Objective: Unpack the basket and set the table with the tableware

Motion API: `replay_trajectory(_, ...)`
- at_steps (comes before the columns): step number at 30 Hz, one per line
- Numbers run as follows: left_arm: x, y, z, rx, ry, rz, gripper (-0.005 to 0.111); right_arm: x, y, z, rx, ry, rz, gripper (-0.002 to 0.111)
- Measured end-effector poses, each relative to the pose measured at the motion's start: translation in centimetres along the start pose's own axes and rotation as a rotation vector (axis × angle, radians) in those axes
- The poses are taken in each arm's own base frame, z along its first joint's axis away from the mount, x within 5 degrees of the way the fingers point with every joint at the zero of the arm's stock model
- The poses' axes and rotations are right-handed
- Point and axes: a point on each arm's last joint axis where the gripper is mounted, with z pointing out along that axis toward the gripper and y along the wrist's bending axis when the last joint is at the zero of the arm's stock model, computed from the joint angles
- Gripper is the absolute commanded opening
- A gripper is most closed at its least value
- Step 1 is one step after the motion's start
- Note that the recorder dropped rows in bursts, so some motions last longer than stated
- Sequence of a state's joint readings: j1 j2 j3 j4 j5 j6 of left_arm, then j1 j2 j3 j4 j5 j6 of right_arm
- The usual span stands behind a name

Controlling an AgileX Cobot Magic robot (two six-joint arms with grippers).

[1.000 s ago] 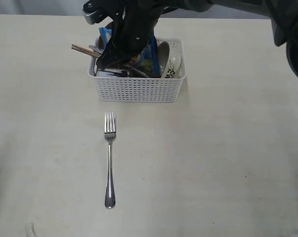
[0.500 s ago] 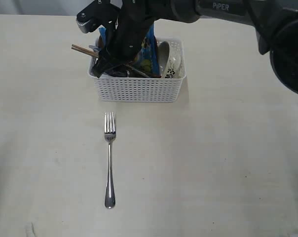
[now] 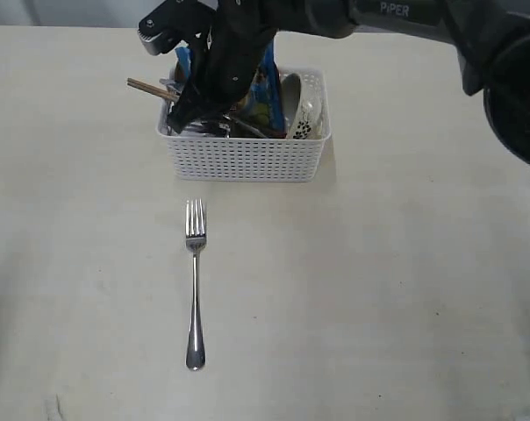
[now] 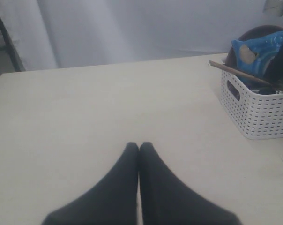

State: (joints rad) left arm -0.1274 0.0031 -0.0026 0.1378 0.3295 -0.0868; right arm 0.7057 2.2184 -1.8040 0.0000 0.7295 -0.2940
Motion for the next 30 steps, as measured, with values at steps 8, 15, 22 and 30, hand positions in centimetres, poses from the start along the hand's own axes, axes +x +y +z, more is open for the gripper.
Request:
replay_trajectory(8,0.0,0.0,0.0,0.000,0.000,0.000,0.000,-0.3,-0.6,-1.4,0.053,-0.006,0.012,0.012)
replay_trajectory(15,0.0,0.0,0.0,0.000,0.000,0.000,0.000,-0.1,0.3,-1.4,-0.041,0.018,-0.038,0.068)
replay_trajectory(22,0.0,0.0,0.0,0.000,0.000,0.000,0.000,-0.3,0.4,-1.0,-0.035,-0.016,-0.032,0.049)
replay_trajectory(30,0.0,0.0,0.0,0.000,0.000,0.000,0.000,-0.1,0.5,0.6,-0.002,-0.009,-0.040,0.049)
